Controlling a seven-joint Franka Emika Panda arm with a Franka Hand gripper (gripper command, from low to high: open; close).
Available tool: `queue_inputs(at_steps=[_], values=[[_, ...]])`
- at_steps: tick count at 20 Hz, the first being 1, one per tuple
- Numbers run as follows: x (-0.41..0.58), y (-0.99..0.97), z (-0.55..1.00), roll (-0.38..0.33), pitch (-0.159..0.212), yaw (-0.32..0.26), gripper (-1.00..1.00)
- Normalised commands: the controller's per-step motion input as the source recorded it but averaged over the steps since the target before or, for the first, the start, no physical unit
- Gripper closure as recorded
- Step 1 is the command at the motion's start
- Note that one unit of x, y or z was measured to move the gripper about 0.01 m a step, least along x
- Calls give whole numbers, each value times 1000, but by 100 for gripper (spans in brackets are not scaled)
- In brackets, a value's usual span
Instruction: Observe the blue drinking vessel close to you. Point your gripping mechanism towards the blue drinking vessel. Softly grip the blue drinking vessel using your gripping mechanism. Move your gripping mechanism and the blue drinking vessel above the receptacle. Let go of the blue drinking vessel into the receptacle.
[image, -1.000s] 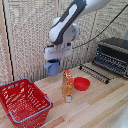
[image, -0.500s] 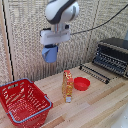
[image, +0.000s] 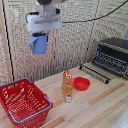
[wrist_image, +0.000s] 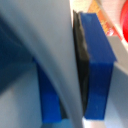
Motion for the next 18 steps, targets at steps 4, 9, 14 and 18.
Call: queue_inputs(at_steps=[4,9,14,18], values=[[-412,919,39,-8,16,0,100],[-638,817,-289,-13,16,4,100],[-669,670,-651,-1,3,26,100],[-686,419,-838,-23,-13,45,100]])
